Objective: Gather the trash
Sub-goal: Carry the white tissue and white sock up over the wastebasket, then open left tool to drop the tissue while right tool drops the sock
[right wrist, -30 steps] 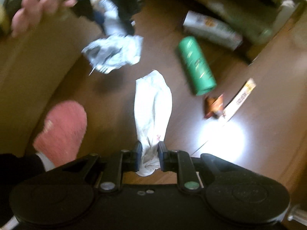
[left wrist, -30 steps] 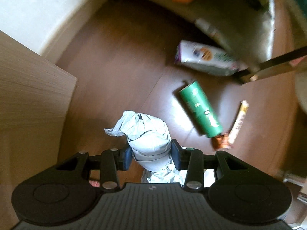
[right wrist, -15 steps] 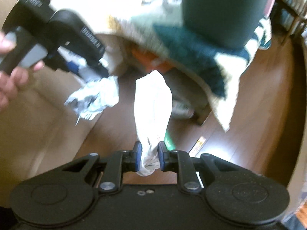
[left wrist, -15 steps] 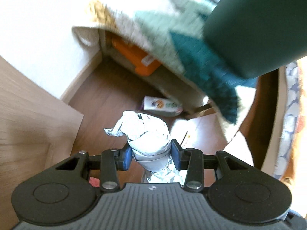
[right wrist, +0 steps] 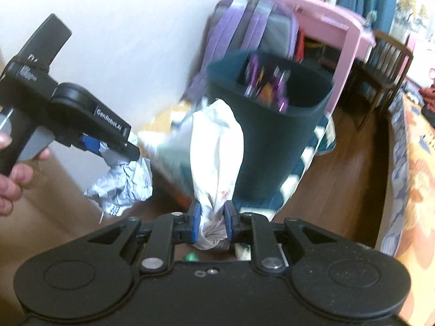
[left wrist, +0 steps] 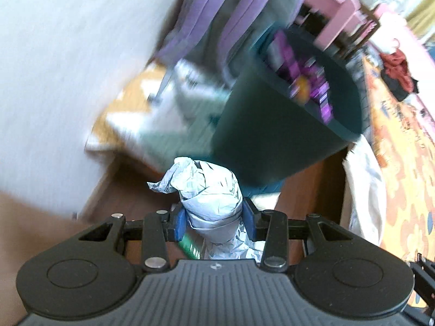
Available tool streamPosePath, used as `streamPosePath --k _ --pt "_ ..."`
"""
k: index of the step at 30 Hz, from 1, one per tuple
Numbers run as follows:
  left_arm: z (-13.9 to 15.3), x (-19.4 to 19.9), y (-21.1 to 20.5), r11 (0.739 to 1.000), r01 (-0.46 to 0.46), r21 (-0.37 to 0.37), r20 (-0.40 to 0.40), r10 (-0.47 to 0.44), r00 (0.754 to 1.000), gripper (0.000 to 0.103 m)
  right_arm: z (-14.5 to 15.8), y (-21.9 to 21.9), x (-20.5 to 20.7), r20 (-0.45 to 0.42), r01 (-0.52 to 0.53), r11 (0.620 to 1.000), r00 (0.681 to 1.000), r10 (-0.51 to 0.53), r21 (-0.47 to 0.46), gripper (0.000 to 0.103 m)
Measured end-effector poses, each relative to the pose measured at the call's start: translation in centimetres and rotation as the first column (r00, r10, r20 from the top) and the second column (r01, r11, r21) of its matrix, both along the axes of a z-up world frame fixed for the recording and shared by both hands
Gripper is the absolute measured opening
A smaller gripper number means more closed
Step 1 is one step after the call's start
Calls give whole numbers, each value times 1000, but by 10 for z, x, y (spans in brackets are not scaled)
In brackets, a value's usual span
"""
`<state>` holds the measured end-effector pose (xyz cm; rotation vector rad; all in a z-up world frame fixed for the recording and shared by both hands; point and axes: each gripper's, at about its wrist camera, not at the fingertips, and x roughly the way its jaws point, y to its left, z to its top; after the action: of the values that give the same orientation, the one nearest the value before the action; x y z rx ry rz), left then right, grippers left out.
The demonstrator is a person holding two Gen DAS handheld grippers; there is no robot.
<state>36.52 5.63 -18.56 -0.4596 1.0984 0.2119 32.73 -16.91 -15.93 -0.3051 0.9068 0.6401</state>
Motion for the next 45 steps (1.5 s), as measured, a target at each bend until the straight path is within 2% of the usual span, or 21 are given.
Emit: streamPosePath --k 3,8,13,17,24,30,41,45 --pt "29 19 -6 1000 26 15 51 -27 998 40 26 0 25 45 28 999 999 -29 20 17" --pt "60 55 -13 997 70 40 103 -74 992 40 50 -4 58 95 67 997 993 -71 37 17" --pt "78 100 -19 994 93 57 133 -100 986 40 68 0 96 129 93 995 987 -97 36 17" --pt "84 134 -24 990 114 79 141 -125 982 40 70 7 134 151 100 995 983 -101 14 17" --pt "61 186 -30 987 154 49 72 -157 985 40 54 20 185 114 131 991 985 -128 -19 18" --pt "32 213 -35 983 169 68 11 -171 985 40 20 29 211 58 126 989 991 -122 -80 18" --pt "-15 235 -40 979 185 89 -92 -177 980 40 -32 47 218 -30 65 982 997 -71 -175 19" --pt "-32 235 -45 970 216 113 -134 -200 971 40 -43 50 219 -49 55 978 997 -67 -202 24"
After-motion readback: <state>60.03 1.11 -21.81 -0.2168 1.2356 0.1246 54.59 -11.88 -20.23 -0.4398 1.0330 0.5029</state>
